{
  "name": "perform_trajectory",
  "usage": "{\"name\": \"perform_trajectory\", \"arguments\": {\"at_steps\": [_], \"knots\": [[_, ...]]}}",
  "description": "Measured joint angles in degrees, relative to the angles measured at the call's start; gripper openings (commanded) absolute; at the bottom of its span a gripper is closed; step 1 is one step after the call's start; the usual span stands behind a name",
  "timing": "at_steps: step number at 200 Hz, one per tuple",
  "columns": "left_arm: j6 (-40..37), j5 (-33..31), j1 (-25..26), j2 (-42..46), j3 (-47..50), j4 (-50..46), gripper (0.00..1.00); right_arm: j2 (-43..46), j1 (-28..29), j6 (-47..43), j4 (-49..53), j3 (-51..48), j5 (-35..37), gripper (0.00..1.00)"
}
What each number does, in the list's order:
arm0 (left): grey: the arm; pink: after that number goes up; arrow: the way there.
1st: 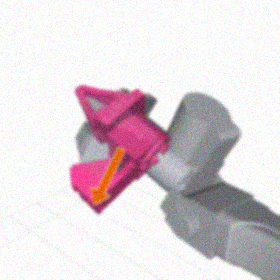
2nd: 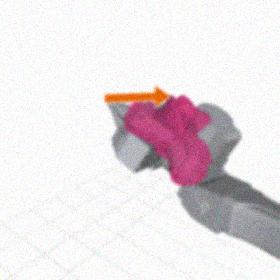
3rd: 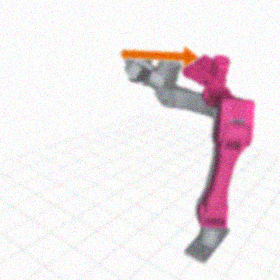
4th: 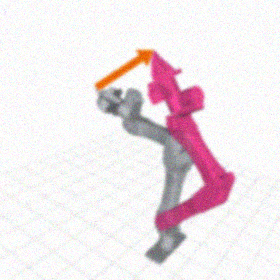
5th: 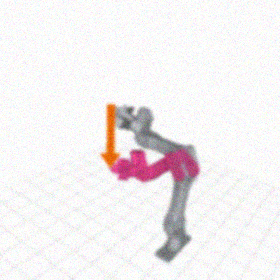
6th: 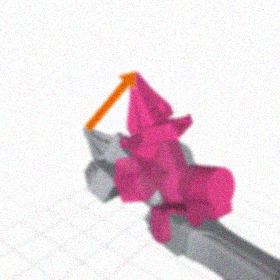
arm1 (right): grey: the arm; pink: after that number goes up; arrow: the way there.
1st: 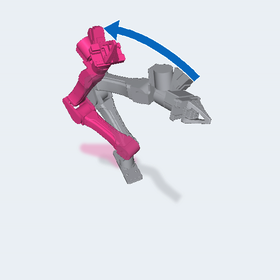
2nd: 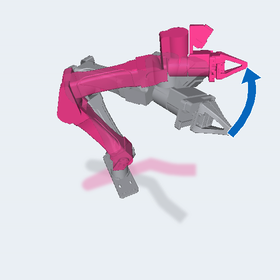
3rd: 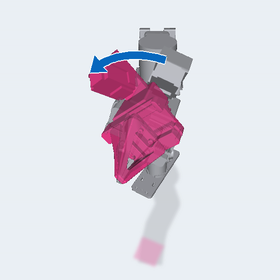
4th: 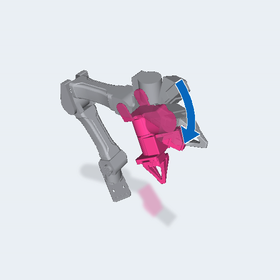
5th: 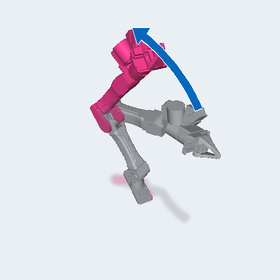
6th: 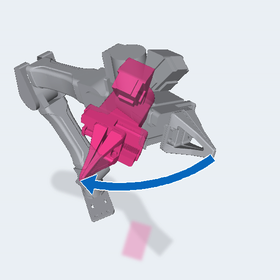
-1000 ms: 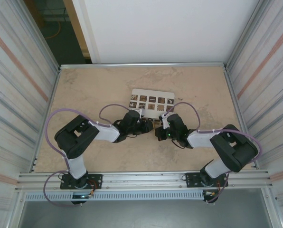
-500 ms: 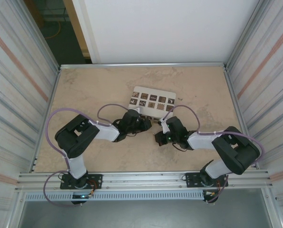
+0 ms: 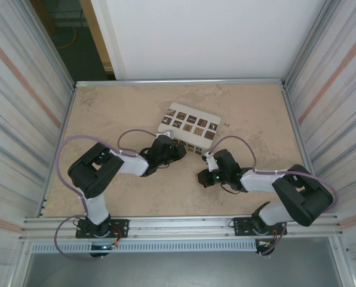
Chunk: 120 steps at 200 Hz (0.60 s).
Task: Unlock a padlock with a key
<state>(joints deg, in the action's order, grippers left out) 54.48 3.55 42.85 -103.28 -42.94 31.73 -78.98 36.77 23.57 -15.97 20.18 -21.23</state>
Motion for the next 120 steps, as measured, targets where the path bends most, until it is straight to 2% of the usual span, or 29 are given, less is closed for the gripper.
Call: {"name": "perform_trajectory", "arguments": {"at_steps": [38, 120], "knots": [[0.0, 2.7, 0.1, 1.9, 0.0, -2.8, 0.19, 2.3, -1.2, 0.0, 1.0, -0.1, -0.5, 0.00], [0.1, 7.6, 1.9, 2.5, -1.4, -7.5, 0.20, 1.1, -1.5, -0.2, 1.0, 5.1, -0.5, 0.00]]}}
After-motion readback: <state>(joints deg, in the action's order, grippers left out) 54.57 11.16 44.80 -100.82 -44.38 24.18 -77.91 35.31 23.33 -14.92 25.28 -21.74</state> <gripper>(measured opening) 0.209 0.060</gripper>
